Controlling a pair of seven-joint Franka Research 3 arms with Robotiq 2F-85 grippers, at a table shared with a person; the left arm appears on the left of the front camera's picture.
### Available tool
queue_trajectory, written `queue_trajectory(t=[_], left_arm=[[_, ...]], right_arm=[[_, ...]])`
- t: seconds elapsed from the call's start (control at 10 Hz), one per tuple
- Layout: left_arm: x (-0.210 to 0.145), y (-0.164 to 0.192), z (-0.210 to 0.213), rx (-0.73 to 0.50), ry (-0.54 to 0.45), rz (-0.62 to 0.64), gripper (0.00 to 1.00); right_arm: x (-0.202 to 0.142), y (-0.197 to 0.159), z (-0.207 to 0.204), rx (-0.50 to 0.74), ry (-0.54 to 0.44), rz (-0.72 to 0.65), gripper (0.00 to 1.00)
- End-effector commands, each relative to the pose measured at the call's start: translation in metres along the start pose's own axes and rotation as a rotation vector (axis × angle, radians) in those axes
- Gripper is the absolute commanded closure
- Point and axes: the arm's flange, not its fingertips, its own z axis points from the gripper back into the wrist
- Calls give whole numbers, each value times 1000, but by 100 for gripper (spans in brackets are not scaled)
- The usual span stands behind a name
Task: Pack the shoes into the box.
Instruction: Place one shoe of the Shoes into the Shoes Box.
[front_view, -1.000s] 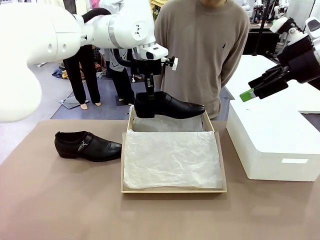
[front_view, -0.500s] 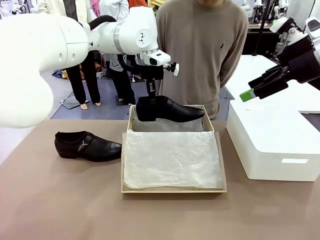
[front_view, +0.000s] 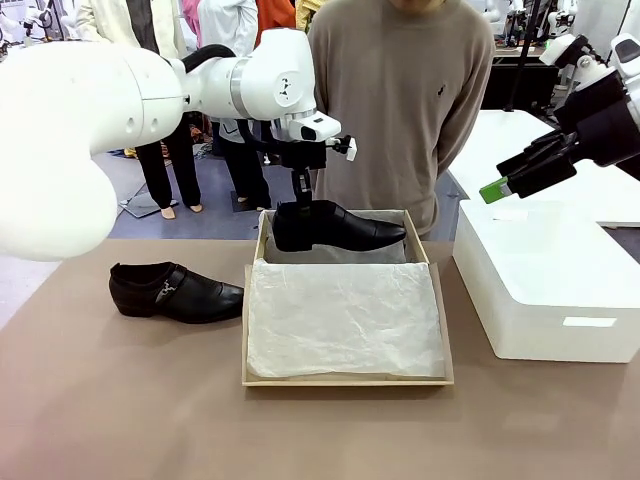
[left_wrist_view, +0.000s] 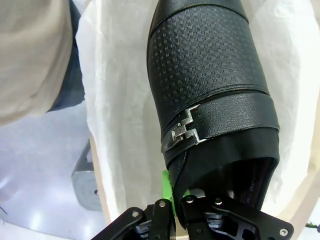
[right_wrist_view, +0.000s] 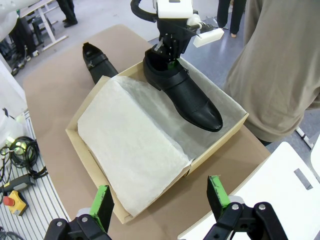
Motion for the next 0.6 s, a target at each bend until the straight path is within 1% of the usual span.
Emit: queue_trajectory(t=[0.0,0.3,0.5], left_arm=[[2,7,7,3,22,52,100],[-4,9,-8,-7,31,99,100],[-7,13,-15,-4,31,69,100]], right_arm=[[0,-1,0,0,-4,-2,0],[0,-1,0,0,-4,-2,0],[0,-1,0,0,-4,-2,0]])
